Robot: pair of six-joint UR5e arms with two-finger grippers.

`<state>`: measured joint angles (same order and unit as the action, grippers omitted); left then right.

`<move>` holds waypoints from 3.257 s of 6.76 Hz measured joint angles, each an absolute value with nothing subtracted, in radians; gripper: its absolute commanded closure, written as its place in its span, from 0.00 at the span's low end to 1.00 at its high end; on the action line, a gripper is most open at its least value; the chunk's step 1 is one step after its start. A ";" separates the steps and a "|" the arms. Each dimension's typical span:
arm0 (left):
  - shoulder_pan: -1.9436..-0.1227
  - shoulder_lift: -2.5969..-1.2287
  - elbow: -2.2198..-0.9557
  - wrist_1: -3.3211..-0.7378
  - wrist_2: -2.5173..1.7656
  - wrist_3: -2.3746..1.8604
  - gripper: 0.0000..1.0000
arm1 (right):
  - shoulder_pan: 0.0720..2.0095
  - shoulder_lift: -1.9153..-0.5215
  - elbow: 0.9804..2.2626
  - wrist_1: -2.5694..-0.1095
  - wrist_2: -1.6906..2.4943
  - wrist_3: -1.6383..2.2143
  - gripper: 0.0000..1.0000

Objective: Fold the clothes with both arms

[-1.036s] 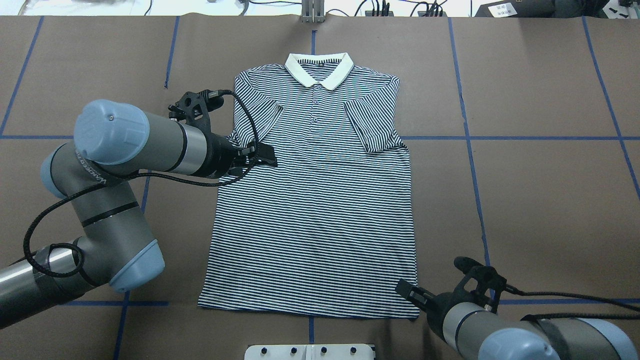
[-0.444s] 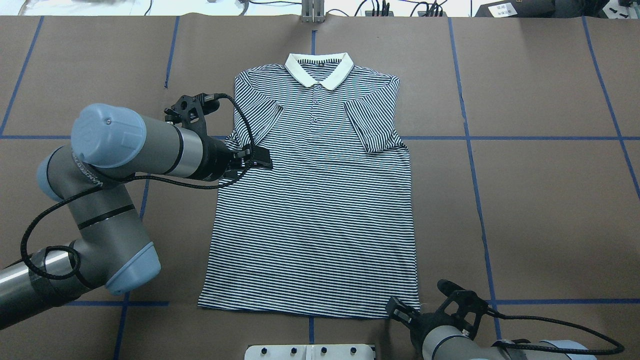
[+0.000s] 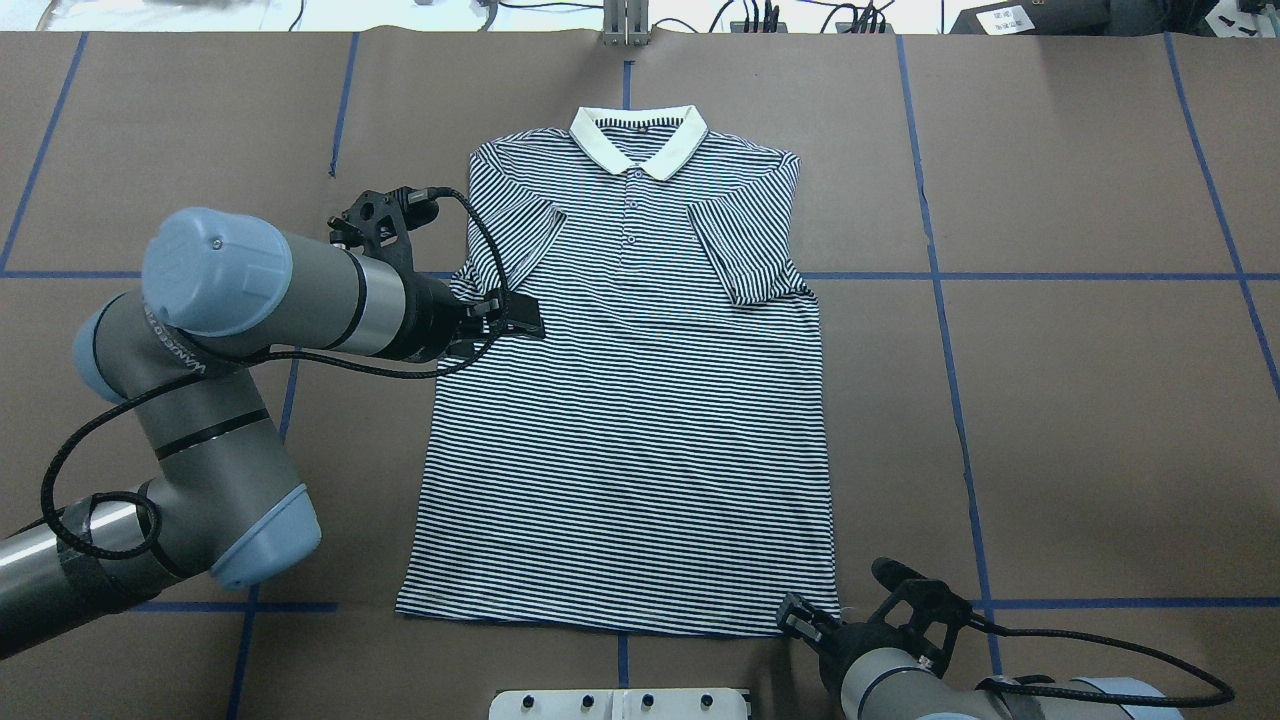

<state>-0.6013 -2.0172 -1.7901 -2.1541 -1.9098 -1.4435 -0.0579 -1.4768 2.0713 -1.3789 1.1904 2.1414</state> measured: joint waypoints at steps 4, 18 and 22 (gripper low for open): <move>-0.596 -2.009 -1.801 -2.154 -1.911 -1.458 0.09 | -0.046 -1.484 2.099 -1.379 1.190 2.140 1.00; -0.133 -1.735 -2.031 -1.787 -1.603 -1.795 0.34 | -0.002 -1.485 2.178 -1.379 1.193 2.135 1.00; -0.135 -1.735 -2.028 -1.787 -1.603 -1.793 0.78 | -0.002 -1.489 2.177 -1.379 1.192 2.135 1.00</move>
<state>-0.1347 -1.7354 -2.0284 -1.7871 -1.6031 -1.7933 -0.0015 -1.4886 2.1773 -1.3790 1.1920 2.1349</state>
